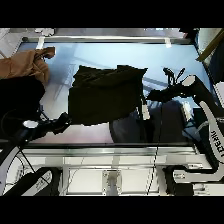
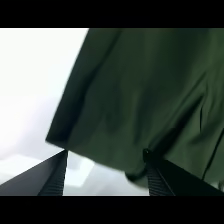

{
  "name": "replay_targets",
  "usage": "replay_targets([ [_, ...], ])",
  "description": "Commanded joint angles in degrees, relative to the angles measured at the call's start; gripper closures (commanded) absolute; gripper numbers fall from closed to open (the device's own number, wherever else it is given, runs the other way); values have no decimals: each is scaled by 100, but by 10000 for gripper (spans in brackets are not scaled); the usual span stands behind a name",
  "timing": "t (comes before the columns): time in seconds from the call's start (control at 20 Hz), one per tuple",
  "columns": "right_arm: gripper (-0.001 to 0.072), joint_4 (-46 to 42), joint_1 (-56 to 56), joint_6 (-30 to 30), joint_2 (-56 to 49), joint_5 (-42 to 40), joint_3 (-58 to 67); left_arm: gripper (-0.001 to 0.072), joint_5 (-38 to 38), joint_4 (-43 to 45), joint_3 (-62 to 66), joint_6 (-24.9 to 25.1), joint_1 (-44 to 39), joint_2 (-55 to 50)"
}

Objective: Fold the clothes and pants, and hang the long-sleeved shirts on hangers.

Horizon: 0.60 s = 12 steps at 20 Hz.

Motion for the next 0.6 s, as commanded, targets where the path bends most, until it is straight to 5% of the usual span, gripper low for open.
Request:
replay_targets([
  [0.0,184,17,7,4,-2,15,0,193,527,-588,-66,4,-302,-264],
  [0.2,184,17,7,11,-2,39,0,221,597,-765,-55,26,-431,-426],
  [0.25,184,17,7,11,-2,35,0,268,684,-763,-44,26,-433,-426],
  [0.35,184,17,7,11,-2,31,-2,649,793,-800,-20,33,-431,-426],
  [0.55,184,7,7,9,-24,-319,-50,697,844,-800,-17,245,-431,-424],
])
